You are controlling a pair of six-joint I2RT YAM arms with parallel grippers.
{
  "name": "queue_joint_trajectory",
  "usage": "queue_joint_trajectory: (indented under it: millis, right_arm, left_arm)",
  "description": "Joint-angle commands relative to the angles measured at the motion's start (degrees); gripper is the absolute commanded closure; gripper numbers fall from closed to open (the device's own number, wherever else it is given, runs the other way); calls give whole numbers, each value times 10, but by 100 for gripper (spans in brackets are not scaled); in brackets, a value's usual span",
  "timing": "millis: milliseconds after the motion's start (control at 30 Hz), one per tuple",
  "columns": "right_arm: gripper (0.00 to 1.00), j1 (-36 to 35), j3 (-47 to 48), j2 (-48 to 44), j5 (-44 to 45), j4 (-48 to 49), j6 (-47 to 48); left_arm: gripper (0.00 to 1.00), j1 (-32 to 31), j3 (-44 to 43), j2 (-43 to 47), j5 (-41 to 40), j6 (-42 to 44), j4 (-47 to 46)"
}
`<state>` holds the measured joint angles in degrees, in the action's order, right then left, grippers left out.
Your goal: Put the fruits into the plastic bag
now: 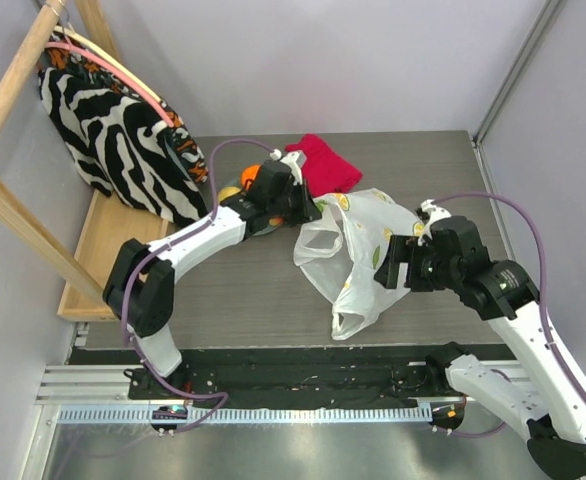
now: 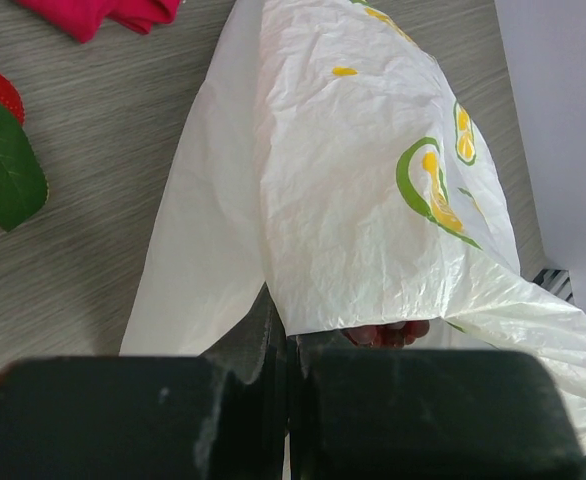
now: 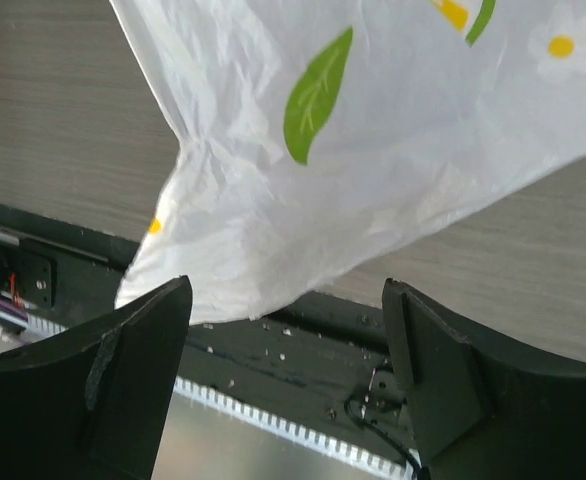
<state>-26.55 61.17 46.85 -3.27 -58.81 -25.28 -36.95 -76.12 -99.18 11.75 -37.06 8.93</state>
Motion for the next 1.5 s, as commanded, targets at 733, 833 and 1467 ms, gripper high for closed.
queue_joint_trajectory:
  millis: [733, 833, 1467]
  right_arm:
    - [31, -46, -110, 138, -65, 114, 2]
    - [37, -46, -121, 143, -65, 134, 11]
    - [22, -71, -134, 257, -51, 223, 63]
  left_arm:
    - [100, 7, -56, -13, -2, 8, 36]
    - [100, 7, -59, -12, -1, 10, 40]
    - [100, 7, -54, -8, 1, 10, 46]
